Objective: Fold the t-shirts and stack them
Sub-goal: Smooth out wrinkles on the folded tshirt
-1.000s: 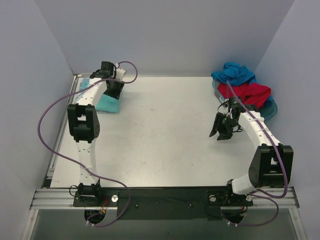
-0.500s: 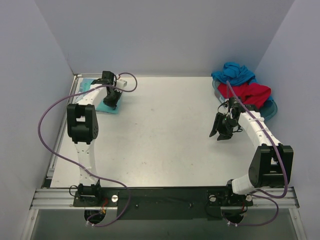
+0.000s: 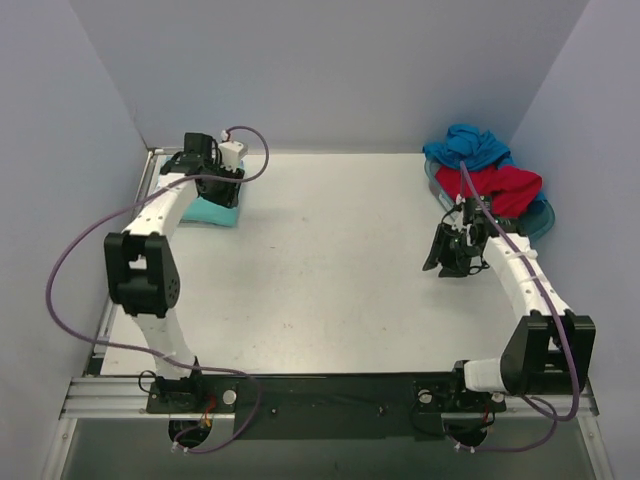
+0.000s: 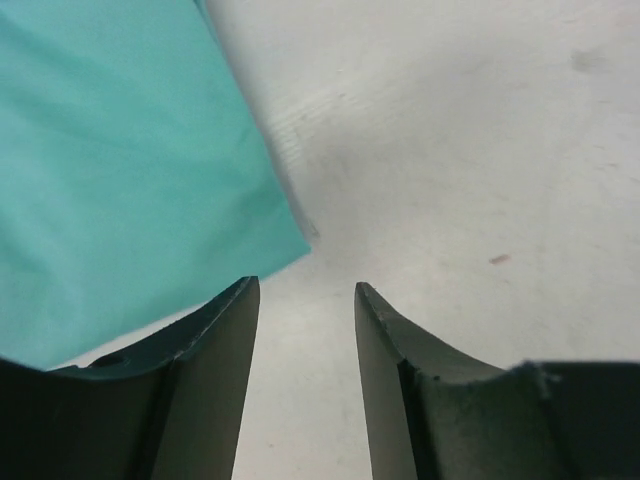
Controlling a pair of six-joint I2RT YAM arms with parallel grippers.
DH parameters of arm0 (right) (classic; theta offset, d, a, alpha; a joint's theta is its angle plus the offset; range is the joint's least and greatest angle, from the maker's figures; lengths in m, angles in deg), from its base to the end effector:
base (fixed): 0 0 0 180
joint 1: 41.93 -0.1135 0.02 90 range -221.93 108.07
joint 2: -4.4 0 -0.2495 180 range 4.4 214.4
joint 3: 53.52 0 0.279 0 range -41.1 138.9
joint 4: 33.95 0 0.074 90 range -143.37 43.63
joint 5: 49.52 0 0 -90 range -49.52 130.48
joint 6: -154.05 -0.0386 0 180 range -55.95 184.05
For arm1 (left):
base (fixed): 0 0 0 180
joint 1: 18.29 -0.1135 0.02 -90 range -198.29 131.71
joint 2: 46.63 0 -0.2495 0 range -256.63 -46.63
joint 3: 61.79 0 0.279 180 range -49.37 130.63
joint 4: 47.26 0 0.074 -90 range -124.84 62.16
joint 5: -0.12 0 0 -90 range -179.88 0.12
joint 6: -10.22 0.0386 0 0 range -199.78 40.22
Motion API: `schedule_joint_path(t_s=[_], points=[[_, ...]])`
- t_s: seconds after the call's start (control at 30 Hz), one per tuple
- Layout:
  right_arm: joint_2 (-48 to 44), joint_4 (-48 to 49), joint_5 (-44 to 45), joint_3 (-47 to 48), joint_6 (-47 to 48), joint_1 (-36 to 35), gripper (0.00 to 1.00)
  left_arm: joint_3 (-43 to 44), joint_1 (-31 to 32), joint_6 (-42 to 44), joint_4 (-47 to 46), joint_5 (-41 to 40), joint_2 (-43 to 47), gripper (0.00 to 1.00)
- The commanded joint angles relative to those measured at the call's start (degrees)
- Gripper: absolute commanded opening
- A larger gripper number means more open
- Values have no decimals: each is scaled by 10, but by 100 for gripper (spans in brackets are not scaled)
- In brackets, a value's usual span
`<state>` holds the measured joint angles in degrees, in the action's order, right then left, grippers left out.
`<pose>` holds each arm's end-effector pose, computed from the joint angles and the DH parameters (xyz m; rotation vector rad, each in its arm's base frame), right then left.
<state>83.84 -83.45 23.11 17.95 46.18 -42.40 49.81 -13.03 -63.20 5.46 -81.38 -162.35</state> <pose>0.3101 0.0141 0.2266 0.2770 2.5711 0.5097 0.4654 -0.0486 0.2243 0.5384 2.4927 -0.1137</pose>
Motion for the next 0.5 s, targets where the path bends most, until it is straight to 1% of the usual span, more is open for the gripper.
schedule_joint_path(t_s=[0.0,0.03,0.07,0.1,0.2,0.23,0.27,0.3,0.33,0.37,0.4,0.43,0.47], points=[[-69,51,9,-47,14,20,40,-125,-6,-4,-101,115,195,57],[-90,77,9,-57,13,21,41,-171,-8,-1,-107,135,237,59],[-99,89,8,-72,13,23,41,-194,-9,9,-102,149,254,62],[-120,121,7,-81,6,24,41,-232,-9,12,-87,161,290,63],[-165,188,5,-135,-10,26,43,-305,-16,6,-67,174,355,64],[-187,218,7,-148,-16,27,43,-351,-19,-1,-77,175,382,64],[-212,239,8,-175,-21,26,44,-375,-19,-31,-89,171,400,65],[-226,269,10,-188,-24,27,44,-423,-21,-44,-120,161,429,65],[-249,281,11,-215,-25,27,45,-444,-21,-75,-135,154,441,65],[-257,304,8,-229,-24,27,45,-484,-21,-91,-167,136,463,65],[-275,314,5,-248,-21,26,46,-505,-21,-128,-183,117,471,65],[-280,328,1,-259,-18,26,46,-538,-23,-145,-209,89,486,65],[-294,337,-1,-276,-12,26,46,-551,-29,-186,-225,57,494,65]])
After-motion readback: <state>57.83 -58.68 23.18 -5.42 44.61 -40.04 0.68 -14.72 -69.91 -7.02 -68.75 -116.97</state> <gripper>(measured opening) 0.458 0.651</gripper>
